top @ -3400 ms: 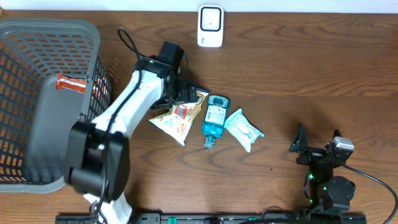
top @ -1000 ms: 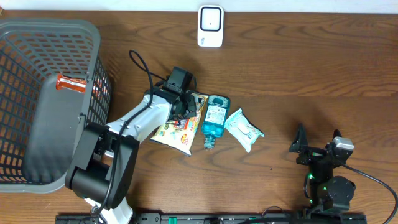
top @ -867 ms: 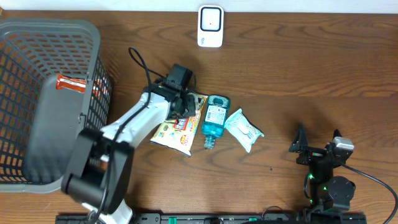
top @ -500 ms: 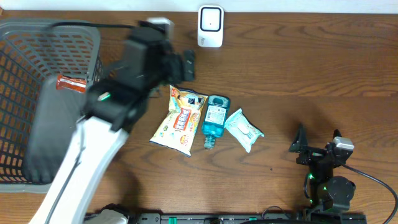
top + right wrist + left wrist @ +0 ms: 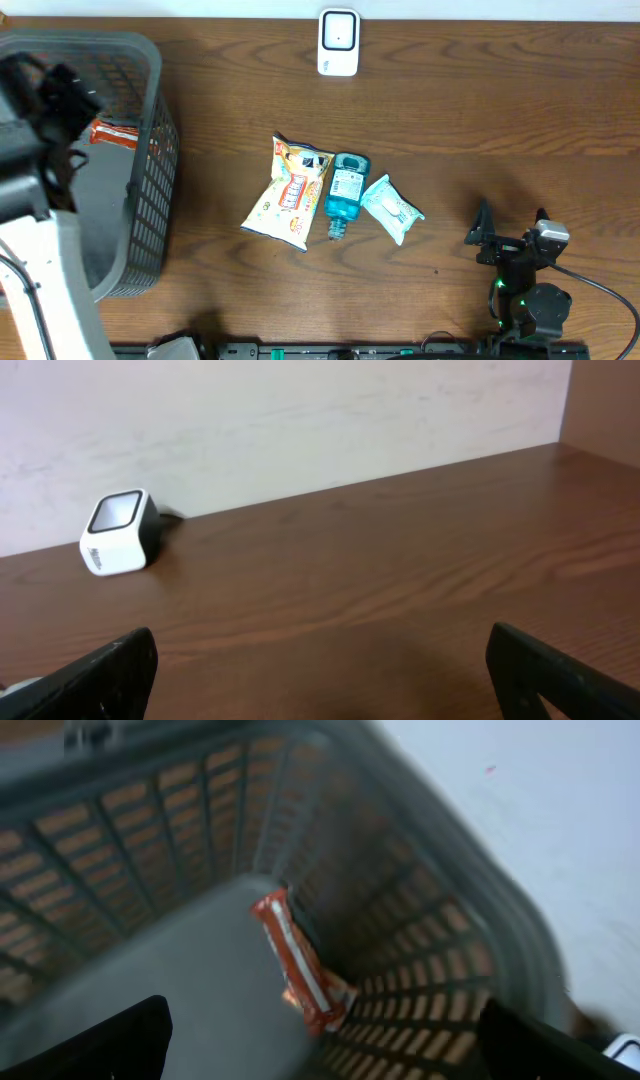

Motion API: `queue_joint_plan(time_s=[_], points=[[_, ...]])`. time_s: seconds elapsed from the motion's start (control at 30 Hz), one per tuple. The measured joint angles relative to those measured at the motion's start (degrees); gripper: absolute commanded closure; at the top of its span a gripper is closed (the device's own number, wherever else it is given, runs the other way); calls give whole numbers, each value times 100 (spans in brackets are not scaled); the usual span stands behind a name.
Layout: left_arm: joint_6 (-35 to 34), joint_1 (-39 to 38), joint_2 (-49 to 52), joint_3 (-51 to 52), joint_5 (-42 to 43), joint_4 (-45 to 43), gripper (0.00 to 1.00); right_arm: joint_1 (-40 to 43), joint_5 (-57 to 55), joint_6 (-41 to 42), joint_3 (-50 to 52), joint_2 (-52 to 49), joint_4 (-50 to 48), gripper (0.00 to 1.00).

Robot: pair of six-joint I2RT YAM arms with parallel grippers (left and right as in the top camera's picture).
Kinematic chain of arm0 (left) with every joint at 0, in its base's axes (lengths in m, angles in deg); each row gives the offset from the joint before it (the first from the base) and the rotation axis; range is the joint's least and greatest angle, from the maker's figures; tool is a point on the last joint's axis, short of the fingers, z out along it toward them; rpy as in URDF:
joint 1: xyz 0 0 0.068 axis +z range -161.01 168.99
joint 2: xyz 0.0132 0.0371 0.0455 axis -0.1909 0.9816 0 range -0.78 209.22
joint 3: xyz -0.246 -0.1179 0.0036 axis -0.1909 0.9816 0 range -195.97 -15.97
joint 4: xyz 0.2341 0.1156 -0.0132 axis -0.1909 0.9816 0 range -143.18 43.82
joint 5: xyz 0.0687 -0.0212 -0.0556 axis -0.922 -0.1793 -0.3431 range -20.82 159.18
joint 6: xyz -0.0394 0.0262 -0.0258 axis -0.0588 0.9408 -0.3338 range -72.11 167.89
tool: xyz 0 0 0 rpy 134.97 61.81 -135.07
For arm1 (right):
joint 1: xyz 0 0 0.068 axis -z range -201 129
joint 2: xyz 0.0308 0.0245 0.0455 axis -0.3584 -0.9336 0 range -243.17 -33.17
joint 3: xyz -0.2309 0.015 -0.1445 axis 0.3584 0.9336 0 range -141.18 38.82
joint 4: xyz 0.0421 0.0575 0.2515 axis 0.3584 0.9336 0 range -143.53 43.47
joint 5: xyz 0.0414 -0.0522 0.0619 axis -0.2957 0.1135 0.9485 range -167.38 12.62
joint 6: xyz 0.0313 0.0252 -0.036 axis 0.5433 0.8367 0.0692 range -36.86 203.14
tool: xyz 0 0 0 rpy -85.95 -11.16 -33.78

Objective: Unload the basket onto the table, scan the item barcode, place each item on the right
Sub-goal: 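Open the left gripper and move it back to the basket, then grasp the red-orange snack stick in the basket with the left gripper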

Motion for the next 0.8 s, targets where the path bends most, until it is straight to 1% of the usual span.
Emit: queue_joint_plan(time_s=[0.13,0.23,0.3,0.57,0.8], points=[[-111,699,446,0,986,22,2,0,0,-2,0,0,0,1],[-127,903,844,0,1558,111,2,0,0,0,0,0,-2,1],[-127,918,1279,0,1891,284,2,0,0,0,0,0,0,1],[-129,914,2354,4,2205,442,2,0,0,-2,0,0,0,1],[-127,911,2970,4,2232,308,2,0,0,0,0,0,0,1]])
